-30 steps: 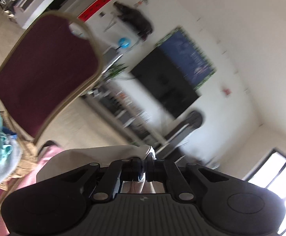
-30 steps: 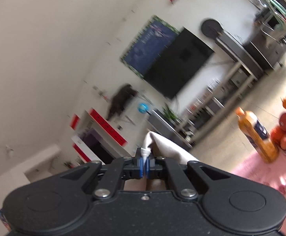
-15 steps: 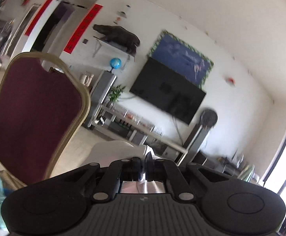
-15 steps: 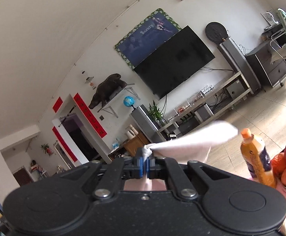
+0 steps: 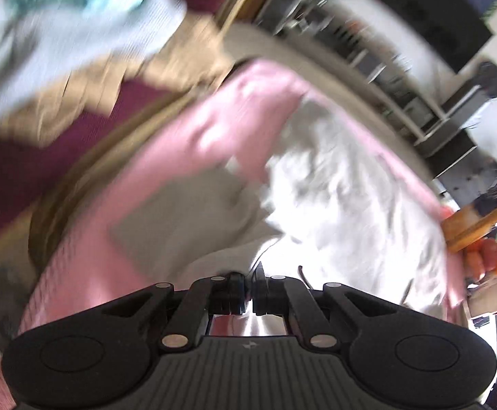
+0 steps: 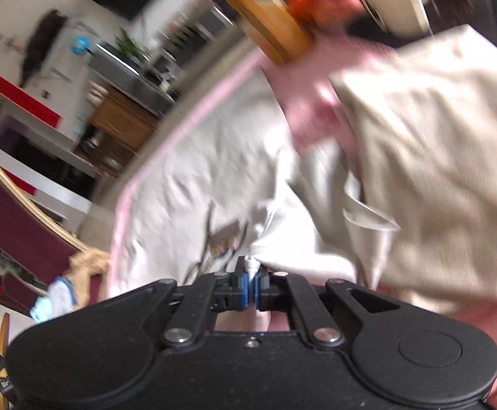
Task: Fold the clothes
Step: 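Lower the grey sweatshirt flat onto the pink blanket and open both grippers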
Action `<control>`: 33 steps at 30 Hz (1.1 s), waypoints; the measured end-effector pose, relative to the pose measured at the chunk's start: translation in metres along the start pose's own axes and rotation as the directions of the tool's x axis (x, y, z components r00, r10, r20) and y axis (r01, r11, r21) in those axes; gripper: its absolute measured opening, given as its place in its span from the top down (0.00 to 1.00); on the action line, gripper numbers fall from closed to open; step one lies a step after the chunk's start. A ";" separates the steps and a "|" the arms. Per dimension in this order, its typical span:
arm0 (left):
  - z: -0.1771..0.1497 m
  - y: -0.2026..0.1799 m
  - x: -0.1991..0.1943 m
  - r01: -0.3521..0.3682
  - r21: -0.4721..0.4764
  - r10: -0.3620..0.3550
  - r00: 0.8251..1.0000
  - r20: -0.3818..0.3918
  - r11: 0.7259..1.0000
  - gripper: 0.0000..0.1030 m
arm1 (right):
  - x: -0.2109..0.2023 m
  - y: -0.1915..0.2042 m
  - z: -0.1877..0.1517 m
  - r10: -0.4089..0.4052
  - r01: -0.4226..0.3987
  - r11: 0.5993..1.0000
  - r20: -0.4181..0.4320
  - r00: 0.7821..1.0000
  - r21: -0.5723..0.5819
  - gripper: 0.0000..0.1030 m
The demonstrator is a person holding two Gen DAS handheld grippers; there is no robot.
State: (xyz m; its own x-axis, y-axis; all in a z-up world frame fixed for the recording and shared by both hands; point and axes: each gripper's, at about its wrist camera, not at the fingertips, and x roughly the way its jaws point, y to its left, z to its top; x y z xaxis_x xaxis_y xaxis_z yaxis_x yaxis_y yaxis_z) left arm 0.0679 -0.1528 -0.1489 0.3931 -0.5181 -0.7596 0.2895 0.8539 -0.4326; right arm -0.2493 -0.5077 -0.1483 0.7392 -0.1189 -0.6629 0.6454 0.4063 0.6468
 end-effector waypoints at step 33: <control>-0.097 -0.073 -0.036 0.081 0.488 -0.010 0.989 -0.145 0.869 0.68 | 0.001 0.031 -0.061 0.000 -0.050 0.969 -0.203 0.979 -0.241 0.69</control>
State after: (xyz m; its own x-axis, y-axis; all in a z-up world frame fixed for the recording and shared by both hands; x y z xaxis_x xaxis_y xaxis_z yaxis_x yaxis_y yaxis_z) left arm -0.0521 -0.1913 -0.1372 0.2591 -0.5138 -0.8178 0.7094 0.6759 -0.2000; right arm -0.2400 -0.4402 -0.1513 0.6846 0.0676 -0.7258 0.5422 0.6183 0.5690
